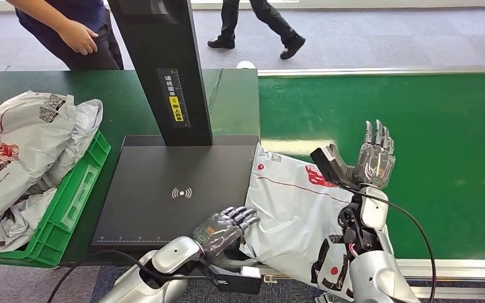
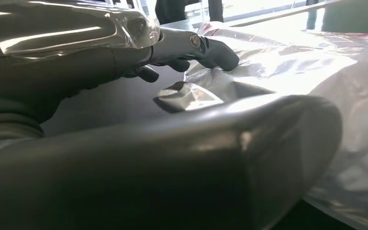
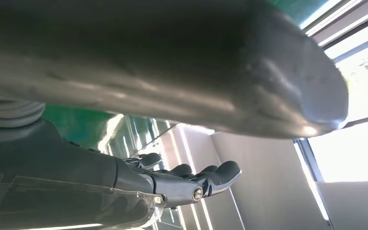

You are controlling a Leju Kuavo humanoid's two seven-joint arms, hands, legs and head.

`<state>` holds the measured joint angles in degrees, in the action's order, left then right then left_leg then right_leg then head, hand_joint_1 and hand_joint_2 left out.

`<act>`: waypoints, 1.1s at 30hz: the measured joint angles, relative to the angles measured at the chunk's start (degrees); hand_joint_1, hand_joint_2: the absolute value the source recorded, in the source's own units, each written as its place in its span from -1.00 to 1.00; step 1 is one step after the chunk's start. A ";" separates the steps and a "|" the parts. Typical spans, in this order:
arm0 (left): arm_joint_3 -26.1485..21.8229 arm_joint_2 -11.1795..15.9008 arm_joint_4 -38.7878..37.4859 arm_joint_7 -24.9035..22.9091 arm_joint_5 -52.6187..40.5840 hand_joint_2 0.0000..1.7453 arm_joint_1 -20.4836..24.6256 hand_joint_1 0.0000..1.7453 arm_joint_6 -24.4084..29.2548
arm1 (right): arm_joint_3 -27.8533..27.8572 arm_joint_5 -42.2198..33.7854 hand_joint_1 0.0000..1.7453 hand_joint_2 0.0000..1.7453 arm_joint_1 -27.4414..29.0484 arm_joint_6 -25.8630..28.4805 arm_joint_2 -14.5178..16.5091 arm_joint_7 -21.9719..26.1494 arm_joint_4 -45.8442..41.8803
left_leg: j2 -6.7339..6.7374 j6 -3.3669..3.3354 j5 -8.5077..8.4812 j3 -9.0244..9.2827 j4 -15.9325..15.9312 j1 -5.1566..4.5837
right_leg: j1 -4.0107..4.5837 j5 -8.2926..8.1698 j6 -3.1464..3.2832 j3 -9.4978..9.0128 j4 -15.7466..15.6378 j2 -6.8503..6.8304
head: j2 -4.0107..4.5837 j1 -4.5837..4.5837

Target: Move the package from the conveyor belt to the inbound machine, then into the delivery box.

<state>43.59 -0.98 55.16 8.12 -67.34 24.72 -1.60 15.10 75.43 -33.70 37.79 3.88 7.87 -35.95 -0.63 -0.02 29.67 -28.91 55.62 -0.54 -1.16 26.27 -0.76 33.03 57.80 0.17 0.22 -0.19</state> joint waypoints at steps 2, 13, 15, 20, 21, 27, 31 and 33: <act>0.43 -0.36 -2.13 0.11 -0.02 -1.00 1.01 -1.00 0.78 | -0.14 0.00 -1.00 -1.00 -0.01 0.00 0.15 0.00 0.00 | 0.00 0.00 0.00 0.00 0.00 0.00 | 0.00 0.00 0.00 0.00 0.00 0.00 | 0.00 -0.01; 1.38 -1.11 -6.27 0.23 -0.02 -1.00 2.65 -1.00 1.09 | -0.20 0.01 -1.00 -1.00 -0.01 0.00 0.46 0.00 -0.02 | 0.00 0.00 0.00 0.00 0.00 0.00 | 0.00 0.00 0.00 0.00 0.00 0.00 | 0.00 -0.01; 1.44 -1.19 -6.55 0.23 -0.02 -1.00 2.76 -1.00 1.10 | -0.20 0.00 -1.00 -1.00 -0.01 0.00 0.49 0.00 -0.02 | 0.00 0.00 0.00 0.00 0.00 0.00 | 0.00 0.00 0.00 0.00 0.00 0.00 | 0.00 -0.01; 1.53 -1.26 -7.06 0.23 -0.02 -0.50 3.02 -1.00 1.10 | -0.20 0.00 -1.00 -1.00 -0.02 0.01 0.49 0.00 -0.02 | 0.00 0.00 0.00 0.00 0.00 0.00 | 0.00 0.00 0.00 -0.01 0.00 0.00 | 0.00 -0.01; 1.56 -1.27 -7.11 0.23 -0.02 0.00 3.06 -1.00 1.10 | -0.21 0.00 -1.00 -1.00 -0.02 0.01 0.50 0.00 -0.02 | 0.00 0.00 0.00 0.00 0.00 0.00 | 0.00 0.00 0.00 -0.01 0.00 0.00 | 0.00 -0.01; 1.82 -1.40 -8.13 0.81 0.52 1.00 3.55 0.48 2.46 | -0.26 0.00 -1.00 -1.00 0.01 0.01 0.56 0.16 -0.22 | 0.00 0.00 0.00 0.00 0.00 0.00 | 0.00 0.00 0.00 0.00 0.00 0.00 | 0.00 -0.01; 1.92 -1.85 -10.86 1.55 1.62 1.00 4.69 0.98 6.10 | -0.54 0.00 -1.00 -1.00 0.08 0.00 0.77 0.35 -0.86 | 0.00 0.00 0.00 0.00 0.00 0.00 | 0.00 0.00 0.00 0.00 0.00 0.00 | 0.00 -0.01; 1.86 -2.22 -12.01 1.81 2.07 1.00 5.22 1.00 7.86 | -0.76 0.00 -1.00 -1.00 0.11 0.01 0.85 0.55 -1.13 | 0.00 0.00 0.00 0.00 0.00 0.00 | 0.00 0.00 0.00 0.00 0.00 0.00 | 0.00 -0.01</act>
<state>45.46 -3.20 43.16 9.93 -65.27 29.95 6.26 14.34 75.43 -33.59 37.79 4.73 8.42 -37.09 -0.62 -0.02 29.67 -28.91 55.62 -0.54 -1.16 26.26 -0.76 33.03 57.80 0.17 0.22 -0.19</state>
